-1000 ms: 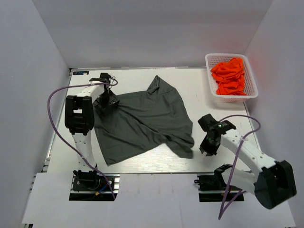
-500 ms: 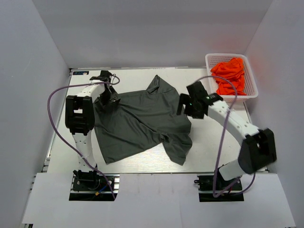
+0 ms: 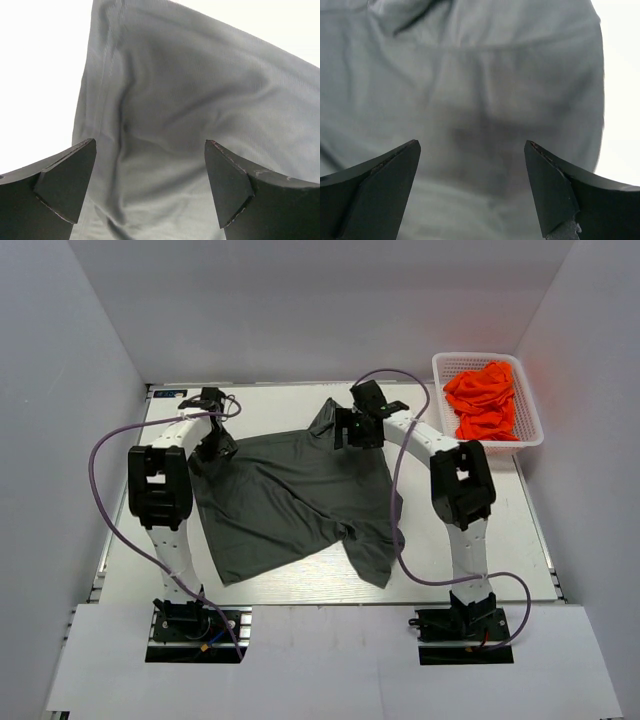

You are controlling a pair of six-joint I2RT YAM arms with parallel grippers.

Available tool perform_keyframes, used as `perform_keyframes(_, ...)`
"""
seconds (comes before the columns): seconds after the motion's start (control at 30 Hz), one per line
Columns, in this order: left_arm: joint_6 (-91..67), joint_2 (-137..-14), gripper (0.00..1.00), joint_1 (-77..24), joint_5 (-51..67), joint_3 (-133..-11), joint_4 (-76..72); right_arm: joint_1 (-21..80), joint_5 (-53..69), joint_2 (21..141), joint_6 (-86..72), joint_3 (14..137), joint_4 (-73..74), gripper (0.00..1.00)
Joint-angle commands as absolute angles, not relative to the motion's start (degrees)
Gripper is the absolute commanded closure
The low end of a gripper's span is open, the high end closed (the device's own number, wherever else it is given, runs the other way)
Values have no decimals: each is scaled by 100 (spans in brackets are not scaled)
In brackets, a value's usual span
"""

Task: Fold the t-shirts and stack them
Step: Flatten the tshirt out

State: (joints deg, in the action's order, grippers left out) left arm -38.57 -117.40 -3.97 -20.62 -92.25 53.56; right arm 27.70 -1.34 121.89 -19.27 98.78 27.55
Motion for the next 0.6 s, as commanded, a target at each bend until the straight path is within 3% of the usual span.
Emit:
perform_keyframes(0.0,-3798,-11847,1,-272,-2233,-9202,5002,2690,-53,12610,-1643,10414,2558,10)
perform_keyframes(0.27,-3139,-12831,1,-220,-1961,-10151,4729,2189,203,13306,-2267,10626,2724,10)
perform_keyframes(0.57,-1786,-13569,1,-377,-162,-10941,3279,1389,53,13911,-1857,11117,2926,10)
